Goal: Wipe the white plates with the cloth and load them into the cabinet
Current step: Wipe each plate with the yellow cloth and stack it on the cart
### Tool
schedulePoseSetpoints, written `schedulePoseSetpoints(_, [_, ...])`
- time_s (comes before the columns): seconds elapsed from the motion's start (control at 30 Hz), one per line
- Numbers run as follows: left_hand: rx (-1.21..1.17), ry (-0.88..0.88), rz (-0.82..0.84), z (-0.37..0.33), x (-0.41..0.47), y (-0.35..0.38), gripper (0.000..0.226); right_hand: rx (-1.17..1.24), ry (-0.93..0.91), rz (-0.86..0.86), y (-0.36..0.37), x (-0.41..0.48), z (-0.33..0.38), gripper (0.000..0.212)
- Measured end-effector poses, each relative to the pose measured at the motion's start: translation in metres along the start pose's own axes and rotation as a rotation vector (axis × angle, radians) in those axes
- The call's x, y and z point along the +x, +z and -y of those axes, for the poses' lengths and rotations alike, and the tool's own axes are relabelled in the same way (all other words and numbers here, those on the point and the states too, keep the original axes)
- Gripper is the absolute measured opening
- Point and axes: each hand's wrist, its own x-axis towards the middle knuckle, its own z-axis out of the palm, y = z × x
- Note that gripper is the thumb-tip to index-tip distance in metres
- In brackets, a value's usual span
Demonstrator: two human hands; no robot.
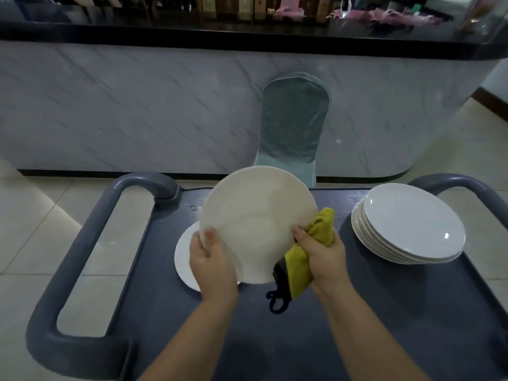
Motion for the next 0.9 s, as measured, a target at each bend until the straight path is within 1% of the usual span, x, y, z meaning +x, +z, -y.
schedulePoseSetpoints(0.07, [0.134, 0.024, 0.2, 0.01, -0.001, -0.007, 0.022, -0.069, -0.032, -0.054, -0.015, 0.011, 0.005, 0.02])
schedulePoseSetpoints(0.13, [0.307, 0.101, 0.34, 0.005, 0.015, -0.013, 0.012, -0.207, -0.124, -0.033, -0.034, 0.026, 0.02, 0.023])
schedulePoseSetpoints(0.17, [0.383, 0.182, 0.379, -0.003, 0.024, -0.012, 0.019, -0.283, -0.164, 0.009, -0.041, 0.032, 0.03, 0.024])
schedulePoseSetpoints(0.2, [0.449, 0.275, 0.433, -0.015, 0.03, -0.007, 0.03, -0.358, -0.209, 0.075, -0.045, 0.037, 0.039, 0.026])
schedulePoseSetpoints(0.23, [0.513, 0.361, 0.496, -0.027, 0.034, 0.003, 0.035, -0.424, -0.253, 0.153, -0.046, 0.04, 0.046, 0.03])
schedulePoseSetpoints(0.3, [0.628, 0.457, 0.604, -0.047, 0.035, 0.029, 0.034, -0.512, -0.306, 0.269, -0.043, 0.043, 0.059, 0.042])
schedulePoseSetpoints(0.37, [0.731, 0.489, 0.624, -0.055, 0.033, 0.051, 0.031, -0.554, -0.335, 0.301, -0.046, 0.048, 0.07, 0.048])
schedulePoseSetpoints(0.43, [0.731, 0.542, 0.607, -0.058, 0.028, 0.065, 0.027, -0.628, -0.384, 0.341, -0.052, 0.052, 0.085, 0.044])
schedulePoseSetpoints(0.47, [0.729, 0.61, 0.609, -0.058, 0.023, 0.071, 0.027, -0.72, -0.423, 0.374, -0.053, 0.055, 0.093, 0.036])
schedulePoseSetpoints(0.5, [0.749, 0.733, 0.622, -0.06, 0.016, 0.078, 0.028, -0.859, -0.464, 0.433, -0.051, 0.058, 0.102, 0.027])
schedulePoseSetpoints(0.53, [0.782, 0.872, 0.646, -0.061, 0.01, 0.084, 0.03, -1.018, -0.519, 0.512, -0.046, 0.06, 0.11, 0.023])
schedulePoseSetpoints(0.57, [0.801, 0.982, 0.66, -0.061, 0.005, 0.088, 0.031, -1.14, -0.589, 0.578, -0.042, 0.061, 0.115, 0.025])
schedulePoseSetpoints(0.6, [0.793, 1.026, 0.646, -0.06, 0.002, 0.092, 0.032, -1.171, -0.638, 0.608, -0.042, 0.063, 0.118, 0.026])
schedulePoseSetpoints(0.63, [0.779, 0.984, 0.6, -0.06, 0.001, 0.092, 0.031, -1.115, -0.628, 0.591, -0.045, 0.066, 0.118, 0.023])
schedulePoseSetpoints(0.67, [0.722, 0.844, 0.52, -0.061, 0.002, 0.091, 0.027, -0.968, -0.553, 0.533, -0.053, 0.066, 0.116, 0.022])
schedulePoseSetpoints(0.73, [0.463, 0.499, 0.32, -0.06, 0.003, 0.084, 0.021, -0.566, -0.287, 0.387, -0.075, 0.064, 0.101, 0.03])
schedulePoseSetpoints(0.77, [0.372, 0.391, 0.247, -0.058, 0.002, 0.081, 0.019, -0.413, -0.166, 0.327, -0.084, 0.063, 0.092, 0.03])
schedulePoseSetpoints(0.8, [0.36, 0.371, 0.216, -0.057, -0.001, 0.081, 0.017, -0.349, -0.122, 0.29, -0.091, 0.063, 0.084, 0.028])
schedulePoseSetpoints(0.83, [0.4, 0.427, 0.233, -0.057, -0.005, 0.083, 0.016, -0.363, -0.144, 0.277, -0.093, 0.064, 0.082, 0.027])
schedulePoseSetpoints(0.87, [0.497, 0.543, 0.273, -0.056, -0.01, 0.087, 0.018, -0.432, -0.22, 0.285, -0.091, 0.067, 0.084, 0.026])
schedulePoseSetpoints(0.9, [0.628, 0.708, 0.32, -0.054, -0.014, 0.094, 0.023, -0.56, -0.341, 0.334, -0.088, 0.071, 0.09, 0.025])
